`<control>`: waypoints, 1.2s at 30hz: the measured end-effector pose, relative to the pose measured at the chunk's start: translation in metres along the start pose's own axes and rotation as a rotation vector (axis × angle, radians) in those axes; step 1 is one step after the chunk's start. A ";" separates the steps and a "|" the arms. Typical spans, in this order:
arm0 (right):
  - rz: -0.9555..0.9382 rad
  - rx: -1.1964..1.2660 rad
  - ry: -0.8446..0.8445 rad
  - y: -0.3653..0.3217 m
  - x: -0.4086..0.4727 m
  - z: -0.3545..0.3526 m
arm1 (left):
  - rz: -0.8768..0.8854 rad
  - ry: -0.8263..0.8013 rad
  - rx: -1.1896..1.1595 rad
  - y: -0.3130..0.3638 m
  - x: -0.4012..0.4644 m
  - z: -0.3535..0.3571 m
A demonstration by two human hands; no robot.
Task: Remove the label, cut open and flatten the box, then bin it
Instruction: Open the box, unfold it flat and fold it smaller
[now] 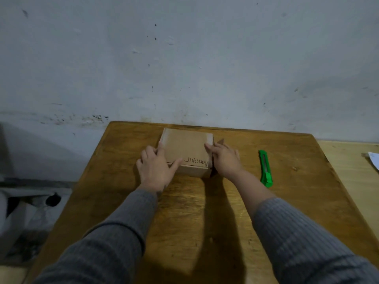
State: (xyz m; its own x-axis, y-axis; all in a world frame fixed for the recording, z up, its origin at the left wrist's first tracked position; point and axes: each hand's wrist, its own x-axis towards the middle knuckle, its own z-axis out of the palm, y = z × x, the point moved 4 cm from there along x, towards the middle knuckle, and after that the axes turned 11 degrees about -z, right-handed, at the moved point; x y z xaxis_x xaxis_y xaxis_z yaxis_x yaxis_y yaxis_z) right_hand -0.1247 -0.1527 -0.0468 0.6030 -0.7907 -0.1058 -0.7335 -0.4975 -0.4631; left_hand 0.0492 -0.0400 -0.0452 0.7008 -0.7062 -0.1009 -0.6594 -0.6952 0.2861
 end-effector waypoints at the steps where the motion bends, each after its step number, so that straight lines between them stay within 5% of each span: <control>1: -0.011 0.015 0.005 -0.004 -0.002 0.001 | -0.012 0.008 -0.013 -0.002 -0.003 -0.001; 7: -0.067 -0.148 0.096 -0.013 -0.022 -0.001 | 0.010 -0.051 -0.037 -0.009 -0.009 -0.001; 13: -0.065 -0.101 0.002 -0.001 -0.034 0.005 | 0.010 -0.349 -0.391 -0.016 -0.003 0.014; 17: 0.014 0.026 0.121 -0.001 -0.040 0.007 | 0.038 -0.320 -0.376 -0.017 -0.008 0.011; 36: 0.048 -0.070 0.133 -0.003 -0.076 0.009 | 0.098 -0.307 -0.300 -0.024 -0.027 0.004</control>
State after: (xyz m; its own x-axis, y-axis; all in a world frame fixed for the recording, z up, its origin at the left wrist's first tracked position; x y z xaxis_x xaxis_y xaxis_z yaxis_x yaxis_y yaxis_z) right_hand -0.1656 -0.0882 -0.0452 0.5234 -0.8521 -0.0071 -0.7835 -0.4779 -0.3972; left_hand 0.0449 -0.0046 -0.0535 0.4957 -0.8052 -0.3255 -0.5784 -0.5856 0.5679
